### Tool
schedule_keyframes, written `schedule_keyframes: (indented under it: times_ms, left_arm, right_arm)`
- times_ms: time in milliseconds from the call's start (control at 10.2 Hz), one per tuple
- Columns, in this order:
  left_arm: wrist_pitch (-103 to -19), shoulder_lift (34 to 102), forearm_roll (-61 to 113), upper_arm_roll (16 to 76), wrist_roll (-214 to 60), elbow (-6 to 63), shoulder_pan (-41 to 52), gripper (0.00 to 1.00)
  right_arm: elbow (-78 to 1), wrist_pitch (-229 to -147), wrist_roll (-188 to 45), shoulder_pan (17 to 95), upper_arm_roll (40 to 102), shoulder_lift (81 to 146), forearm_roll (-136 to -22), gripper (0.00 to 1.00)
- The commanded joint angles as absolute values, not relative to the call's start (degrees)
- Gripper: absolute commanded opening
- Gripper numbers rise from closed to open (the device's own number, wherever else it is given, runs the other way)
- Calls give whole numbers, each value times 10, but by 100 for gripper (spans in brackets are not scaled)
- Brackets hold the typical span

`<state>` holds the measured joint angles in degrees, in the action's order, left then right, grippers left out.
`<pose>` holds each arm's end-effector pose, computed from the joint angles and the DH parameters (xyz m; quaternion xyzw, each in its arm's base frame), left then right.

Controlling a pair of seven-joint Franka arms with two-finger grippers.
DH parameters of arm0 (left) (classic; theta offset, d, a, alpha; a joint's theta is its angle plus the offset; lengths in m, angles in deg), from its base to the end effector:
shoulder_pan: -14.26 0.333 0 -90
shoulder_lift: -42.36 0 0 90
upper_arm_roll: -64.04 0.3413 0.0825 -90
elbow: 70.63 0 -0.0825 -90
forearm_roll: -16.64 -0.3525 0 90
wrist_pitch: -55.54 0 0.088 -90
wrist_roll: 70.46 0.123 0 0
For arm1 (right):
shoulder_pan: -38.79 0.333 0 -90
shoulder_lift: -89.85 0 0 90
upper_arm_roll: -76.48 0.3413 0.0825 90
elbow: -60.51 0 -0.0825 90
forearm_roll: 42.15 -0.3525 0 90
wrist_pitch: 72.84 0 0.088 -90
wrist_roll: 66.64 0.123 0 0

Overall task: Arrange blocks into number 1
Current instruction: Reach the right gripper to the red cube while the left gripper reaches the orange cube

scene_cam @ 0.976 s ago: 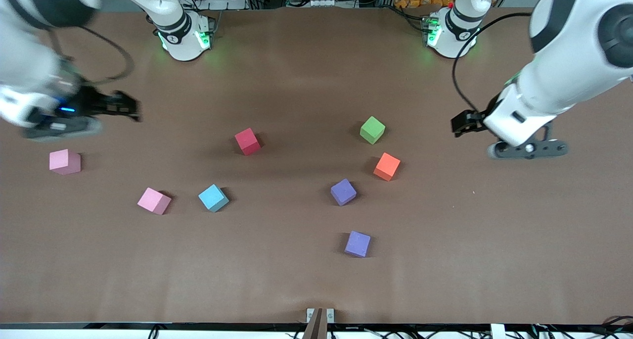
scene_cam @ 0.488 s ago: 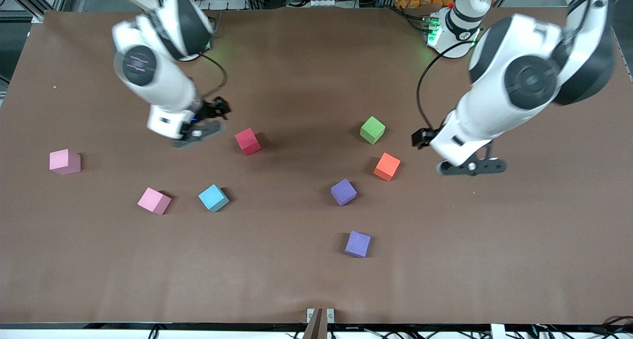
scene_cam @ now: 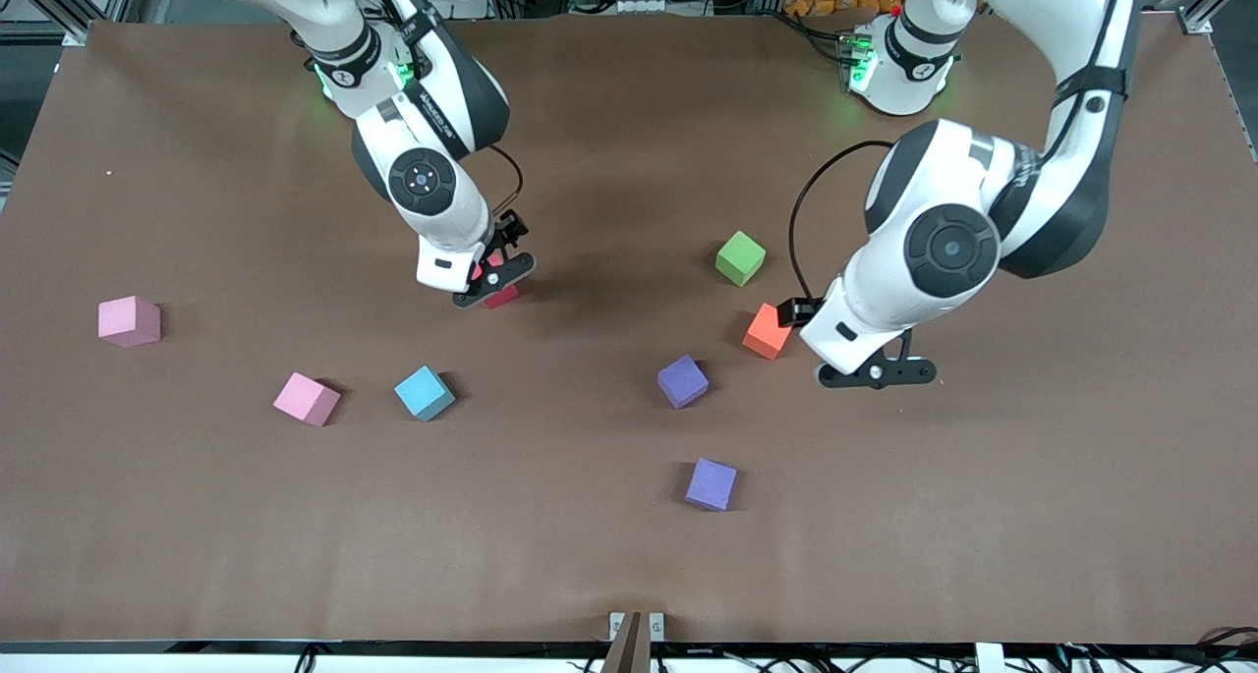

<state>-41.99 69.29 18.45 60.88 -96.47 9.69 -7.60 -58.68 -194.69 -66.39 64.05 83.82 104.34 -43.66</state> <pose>0.5950 -0.2743 0.4386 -0.9959 -0.0139 0.0882 0.0110 0.4535 0.2897 0.3217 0.9574 0.2689 -0.1055 0.0034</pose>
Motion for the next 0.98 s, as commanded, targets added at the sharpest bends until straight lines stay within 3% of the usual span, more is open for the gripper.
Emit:
schedule_keyframes:
  times_ms: [0, 683, 780, 878]
  left_arm:
    - [-434, 721, 189, 614, -949, 89, -89, 100]
    - [-442, 771, 164, 612, -775, 101, -114, 100]
    - [-441, 778, 163, 612, -774, 107, -114, 100]
    - [-439, 777, 163, 612, -774, 125, -114, 100]
  right_arm:
    - [-594, -1967, -661, 640, 838, 1065, -421, 100]
    - [-596, -2039, -668, 641, 837, 1144, -389, 100]
    - [-598, -2043, -668, 641, 838, 1145, -373, 65]
    - [-596, -2036, -666, 645, 839, 1144, -372, 16]
